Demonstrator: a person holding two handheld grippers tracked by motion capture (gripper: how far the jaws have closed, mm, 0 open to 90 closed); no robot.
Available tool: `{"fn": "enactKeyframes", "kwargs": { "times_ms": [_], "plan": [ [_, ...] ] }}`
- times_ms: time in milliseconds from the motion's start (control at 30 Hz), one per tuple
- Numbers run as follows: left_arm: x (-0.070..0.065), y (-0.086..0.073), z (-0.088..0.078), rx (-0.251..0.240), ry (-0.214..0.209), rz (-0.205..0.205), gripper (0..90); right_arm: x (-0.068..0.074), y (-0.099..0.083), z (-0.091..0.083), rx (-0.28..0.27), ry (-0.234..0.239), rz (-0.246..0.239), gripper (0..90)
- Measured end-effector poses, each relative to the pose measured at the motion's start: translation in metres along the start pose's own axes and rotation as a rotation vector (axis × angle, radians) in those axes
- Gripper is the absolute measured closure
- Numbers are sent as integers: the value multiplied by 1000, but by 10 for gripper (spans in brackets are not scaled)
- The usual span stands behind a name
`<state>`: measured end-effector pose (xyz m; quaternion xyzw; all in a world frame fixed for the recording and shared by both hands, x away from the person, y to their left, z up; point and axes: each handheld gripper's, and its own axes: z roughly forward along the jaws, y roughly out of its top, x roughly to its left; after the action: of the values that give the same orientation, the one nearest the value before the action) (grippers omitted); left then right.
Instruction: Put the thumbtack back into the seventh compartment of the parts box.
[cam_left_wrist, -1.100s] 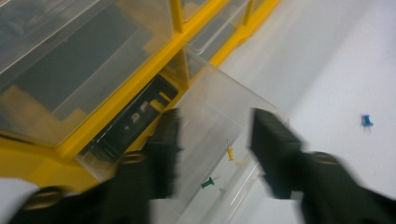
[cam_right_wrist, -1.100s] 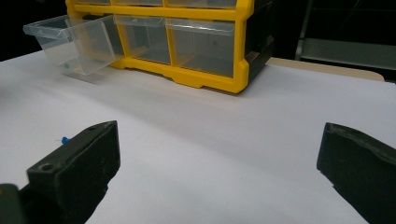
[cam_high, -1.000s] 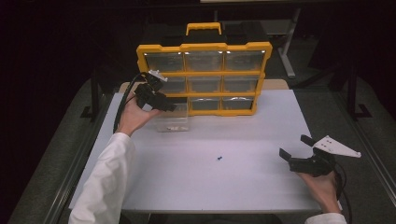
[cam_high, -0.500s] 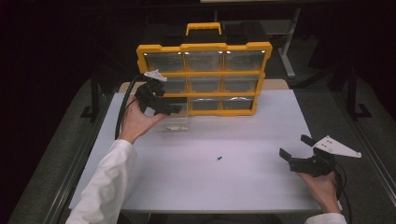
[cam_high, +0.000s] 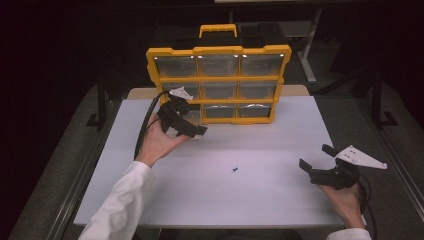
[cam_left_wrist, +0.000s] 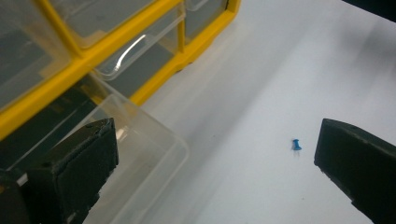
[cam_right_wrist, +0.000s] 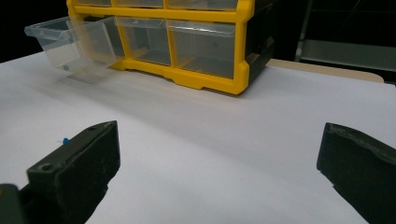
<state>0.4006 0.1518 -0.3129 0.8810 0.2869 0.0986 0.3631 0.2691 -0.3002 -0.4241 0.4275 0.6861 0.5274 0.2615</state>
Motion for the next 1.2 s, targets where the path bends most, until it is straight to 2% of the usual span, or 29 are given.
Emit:
{"fn": "enactKeyframes", "kwargs": {
  "times_ms": [100, 233, 500, 733, 900, 1100, 1200],
  "plan": [
    [-7, -2, 5, -1, 4, 6, 0, 0, 0, 0, 1, 1, 0, 0],
    [-17, -3, 13, 31, 10, 22, 0, 0, 0, 0, 2, 0, 1, 0],
    [-35, -7, 26, 54, 14, 59, 0, 0, 0, 0, 2, 2, 0, 0],
    [-45, -9, 35, 68, 4, 62, 0, 0, 0, 0, 1, 3, 0, 0],
    [-49, -12, 41, 60, -10, 42, 0, 0, 0, 0, 2, 3, -1, 0],
    [-56, -15, 50, 78, -6, 56, 0, 0, 0, 0, 3, 3, -1, 0],
    [-59, -17, 54, 80, -12, 50, 0, 0, 0, 0, 3, 4, -1, 0]
  ]
}}
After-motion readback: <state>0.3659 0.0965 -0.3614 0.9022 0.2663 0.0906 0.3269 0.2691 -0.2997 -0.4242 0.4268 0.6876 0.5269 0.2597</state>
